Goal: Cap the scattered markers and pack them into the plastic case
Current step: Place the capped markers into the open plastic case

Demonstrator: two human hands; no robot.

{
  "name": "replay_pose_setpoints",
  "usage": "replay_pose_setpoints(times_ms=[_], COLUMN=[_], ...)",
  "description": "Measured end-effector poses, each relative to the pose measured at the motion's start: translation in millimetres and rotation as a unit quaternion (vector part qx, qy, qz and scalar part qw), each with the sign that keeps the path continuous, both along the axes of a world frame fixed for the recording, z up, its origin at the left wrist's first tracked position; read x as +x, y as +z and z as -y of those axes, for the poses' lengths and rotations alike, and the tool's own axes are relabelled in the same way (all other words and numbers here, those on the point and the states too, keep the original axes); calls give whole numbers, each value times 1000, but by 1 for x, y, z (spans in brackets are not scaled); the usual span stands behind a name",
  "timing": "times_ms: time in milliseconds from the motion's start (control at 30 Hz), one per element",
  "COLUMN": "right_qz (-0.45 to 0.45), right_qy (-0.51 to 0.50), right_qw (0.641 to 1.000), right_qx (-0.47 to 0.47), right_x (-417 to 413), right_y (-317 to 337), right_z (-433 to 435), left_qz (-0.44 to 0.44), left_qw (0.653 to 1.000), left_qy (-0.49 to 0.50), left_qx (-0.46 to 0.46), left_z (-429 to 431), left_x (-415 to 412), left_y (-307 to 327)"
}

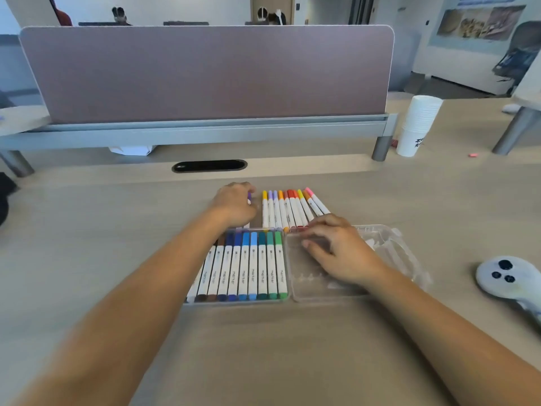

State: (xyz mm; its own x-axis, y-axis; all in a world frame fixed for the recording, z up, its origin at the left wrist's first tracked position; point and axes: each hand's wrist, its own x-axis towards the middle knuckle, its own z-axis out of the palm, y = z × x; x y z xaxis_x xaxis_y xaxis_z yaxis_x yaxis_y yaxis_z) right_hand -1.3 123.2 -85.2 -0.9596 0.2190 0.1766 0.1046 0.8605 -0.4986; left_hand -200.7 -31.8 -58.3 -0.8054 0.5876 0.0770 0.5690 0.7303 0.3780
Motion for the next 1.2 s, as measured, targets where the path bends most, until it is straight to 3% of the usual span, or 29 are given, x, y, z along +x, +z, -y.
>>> replay_pose_setpoints(times_ms=[200,367,567,700,767,900,1000,1100,1200], right_qz=[4,-17,0,17,12,-2,-85,-158,-170], right_qy=[-16,-27,-18,-12,-13,-12,-34,-19,95], right_qw=[999,999,999,999,999,1000,995,984,981], right_qx=[38,33,35,42,45,16,-51,-76,6], right_x=[-2,-1,-2,-2,-2,-3,-1,8,18], right_y=[-9,-13,-11,-11,-11,-12,-7,11,18], right_z=[-5,-6,-6,-7,-7,-8,-10,-13,-13], left_qz=[43,24,70,136,199,340,392,468,542], left_qw=[998,994,995,983,957,855,785,743,718], left_qy=[-51,-89,-70,-51,-58,-59,-62,-77,-93], left_qx=[18,-64,6,110,202,388,476,472,426], left_z=[-51,-86,-93,-90,-86,-79,-70,-49,-34], left_x=[-19,-18,-20,-22,-17,6,19,32,50], left_y=[4,-7,-5,0,5,19,36,48,40])
